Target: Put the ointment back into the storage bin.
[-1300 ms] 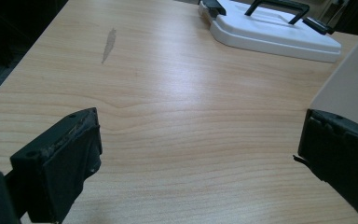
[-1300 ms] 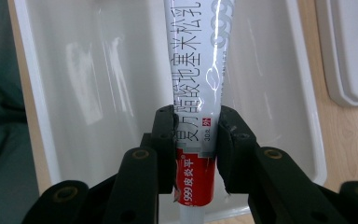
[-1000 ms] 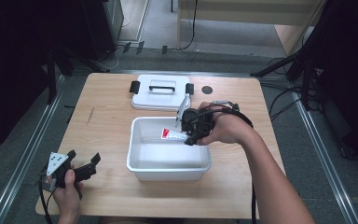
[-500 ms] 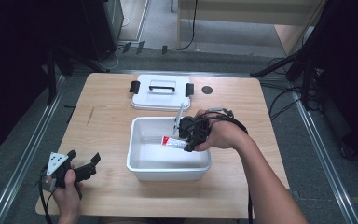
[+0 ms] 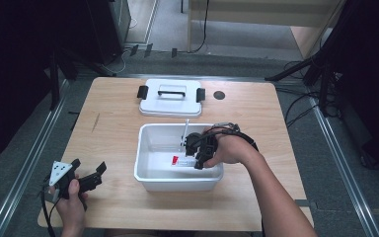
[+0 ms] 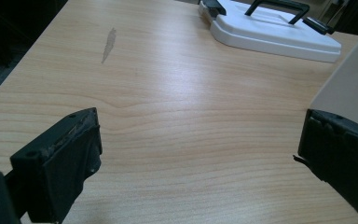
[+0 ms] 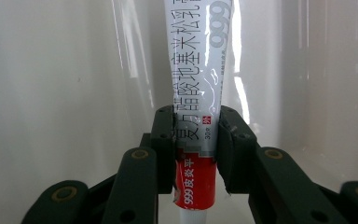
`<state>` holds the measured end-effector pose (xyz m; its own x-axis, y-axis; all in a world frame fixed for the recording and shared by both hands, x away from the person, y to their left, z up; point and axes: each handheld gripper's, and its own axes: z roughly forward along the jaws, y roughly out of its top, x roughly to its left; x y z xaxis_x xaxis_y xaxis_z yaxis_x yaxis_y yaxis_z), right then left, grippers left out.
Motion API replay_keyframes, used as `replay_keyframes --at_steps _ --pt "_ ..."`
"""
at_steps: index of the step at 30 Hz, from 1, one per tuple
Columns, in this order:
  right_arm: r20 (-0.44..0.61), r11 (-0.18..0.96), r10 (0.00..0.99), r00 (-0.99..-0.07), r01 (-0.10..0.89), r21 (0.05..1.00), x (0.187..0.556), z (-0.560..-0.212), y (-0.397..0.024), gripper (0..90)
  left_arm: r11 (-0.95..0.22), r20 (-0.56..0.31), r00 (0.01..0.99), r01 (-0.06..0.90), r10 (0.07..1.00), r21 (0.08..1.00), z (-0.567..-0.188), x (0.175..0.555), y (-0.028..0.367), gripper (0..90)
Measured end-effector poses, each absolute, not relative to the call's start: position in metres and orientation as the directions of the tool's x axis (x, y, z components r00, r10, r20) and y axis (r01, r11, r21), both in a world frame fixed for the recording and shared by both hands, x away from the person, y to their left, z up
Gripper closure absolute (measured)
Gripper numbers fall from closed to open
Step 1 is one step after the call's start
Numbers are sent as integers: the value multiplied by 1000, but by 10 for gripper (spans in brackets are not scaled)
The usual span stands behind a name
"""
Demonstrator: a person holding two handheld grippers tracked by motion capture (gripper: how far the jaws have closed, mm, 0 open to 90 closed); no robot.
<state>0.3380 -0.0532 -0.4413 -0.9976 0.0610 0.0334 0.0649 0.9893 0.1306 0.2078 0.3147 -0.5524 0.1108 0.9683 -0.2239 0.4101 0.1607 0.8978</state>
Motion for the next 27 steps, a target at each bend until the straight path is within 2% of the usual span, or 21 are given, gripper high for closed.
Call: replay_keyframes --at_steps 12,23,27 --pt "39 993 110 -993 111 31 338 -455 -42 712 161 -225 112 411 968 897 -552 208 315 3" --pt "27 992 123 -992 123 2 340 -460 -43 700 162 -226 112 413 968 896 -552 208 315 3" --pt "20 992 122 -992 122 5 341 -458 -46 749 162 -226 111 412 968 897 -552 208 315 3"
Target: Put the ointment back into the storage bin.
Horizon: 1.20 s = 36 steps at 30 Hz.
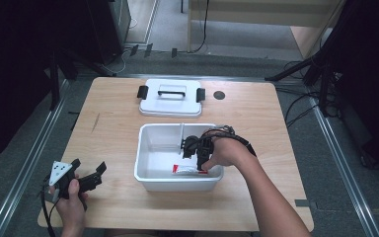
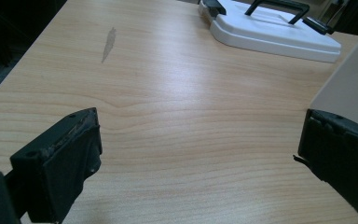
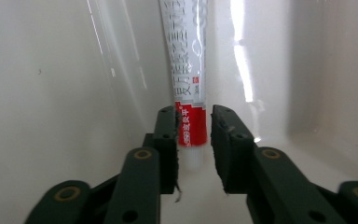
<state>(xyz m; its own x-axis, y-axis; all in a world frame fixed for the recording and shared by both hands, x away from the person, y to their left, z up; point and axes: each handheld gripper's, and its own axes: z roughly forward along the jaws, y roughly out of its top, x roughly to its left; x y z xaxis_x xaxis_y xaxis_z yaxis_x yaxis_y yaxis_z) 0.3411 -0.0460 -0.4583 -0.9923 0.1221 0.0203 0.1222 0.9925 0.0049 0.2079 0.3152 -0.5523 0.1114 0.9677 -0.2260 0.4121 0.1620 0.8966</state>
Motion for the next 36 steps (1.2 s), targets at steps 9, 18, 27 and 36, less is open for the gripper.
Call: replay_keyframes --at_steps 9,18,27,36 --pt "19 989 135 -991 136 54 340 -450 -48 772 164 -228 111 413 967 896 -552 208 315 3" --pt "20 981 156 -988 157 115 340 -432 -56 774 163 -227 111 411 968 897 -552 208 315 3" --pt "4 961 188 -982 185 203 339 -400 -74 752 160 -224 111 410 968 898 -552 208 315 3" --pt "-13 939 214 -977 202 278 334 -375 -99 692 158 -221 111 409 969 899 -552 208 315 3"
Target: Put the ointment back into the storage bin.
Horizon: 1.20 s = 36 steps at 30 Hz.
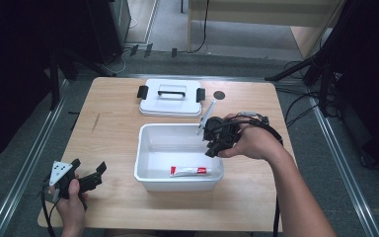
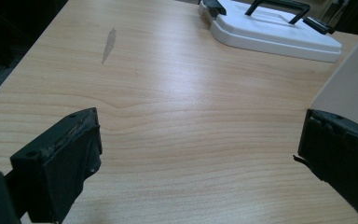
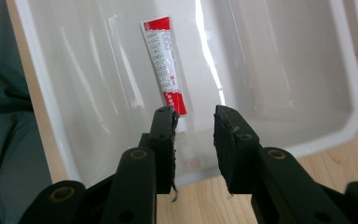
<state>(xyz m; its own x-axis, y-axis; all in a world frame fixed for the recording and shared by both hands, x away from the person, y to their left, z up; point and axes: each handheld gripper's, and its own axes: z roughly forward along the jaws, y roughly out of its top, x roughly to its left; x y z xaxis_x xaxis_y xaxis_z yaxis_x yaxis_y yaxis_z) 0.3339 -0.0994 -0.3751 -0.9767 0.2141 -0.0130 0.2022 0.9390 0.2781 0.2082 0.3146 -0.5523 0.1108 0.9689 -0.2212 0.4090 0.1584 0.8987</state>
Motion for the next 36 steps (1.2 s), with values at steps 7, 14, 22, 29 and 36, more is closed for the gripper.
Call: replay_keyframes --at_steps 7,14,22,29,36 --pt "-31 918 254 -967 231 323 333 -362 -125 634 156 -219 111 410 969 899 -552 208 315 3" --pt "-25 880 348 -937 318 353 335 -362 -153 588 156 -218 111 409 970 899 -552 208 314 3" --pt "-48 816 486 -872 433 383 337 -377 -180 373 152 -215 112 411 970 899 -552 208 314 3" --pt "-68 736 617 -784 544 404 337 -391 -203 162 152 -215 111 411 970 899 -552 208 314 3" --pt "-77 637 724 -685 622 454 336 -408 -224 0 151 -214 112 410 971 899 -552 208 314 3"
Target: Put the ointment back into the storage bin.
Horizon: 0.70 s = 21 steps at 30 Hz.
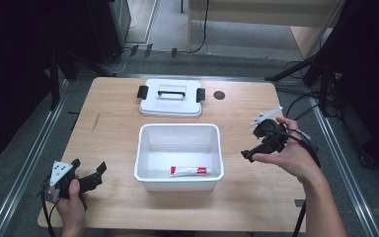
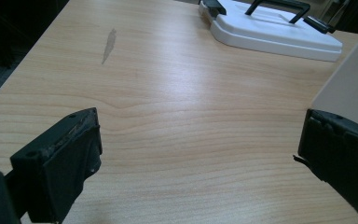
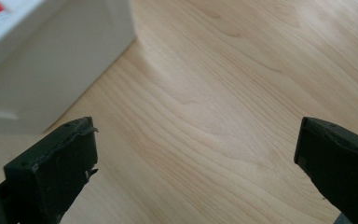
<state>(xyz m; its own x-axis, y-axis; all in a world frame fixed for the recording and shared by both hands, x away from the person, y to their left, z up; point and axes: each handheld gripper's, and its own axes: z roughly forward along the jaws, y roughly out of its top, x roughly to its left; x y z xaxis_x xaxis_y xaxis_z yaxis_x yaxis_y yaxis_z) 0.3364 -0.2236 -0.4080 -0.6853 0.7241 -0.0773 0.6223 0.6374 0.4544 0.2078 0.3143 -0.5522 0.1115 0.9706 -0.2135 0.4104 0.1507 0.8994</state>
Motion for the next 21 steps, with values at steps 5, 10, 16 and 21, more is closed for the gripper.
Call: replay_keyframes --at_steps 5,10,16,21 --pt "-58 564 778 -625 655 502 334 -422 -239 0 152 -214 111 411 970 899 -552 208 314 3" --pt "-48 489 823 -566 662 568 330 -440 -255 0 152 -215 111 410 970 899 -552 208 314 3" --pt "-10 397 867 -499 677 619 323 -464 -274 0 151 -214 111 410 971 900 -552 208 314 3" --pt "0 338 891 -454 662 669 314 -480 -287 0 151 -213 111 409 971 900 -552 208 314 3"
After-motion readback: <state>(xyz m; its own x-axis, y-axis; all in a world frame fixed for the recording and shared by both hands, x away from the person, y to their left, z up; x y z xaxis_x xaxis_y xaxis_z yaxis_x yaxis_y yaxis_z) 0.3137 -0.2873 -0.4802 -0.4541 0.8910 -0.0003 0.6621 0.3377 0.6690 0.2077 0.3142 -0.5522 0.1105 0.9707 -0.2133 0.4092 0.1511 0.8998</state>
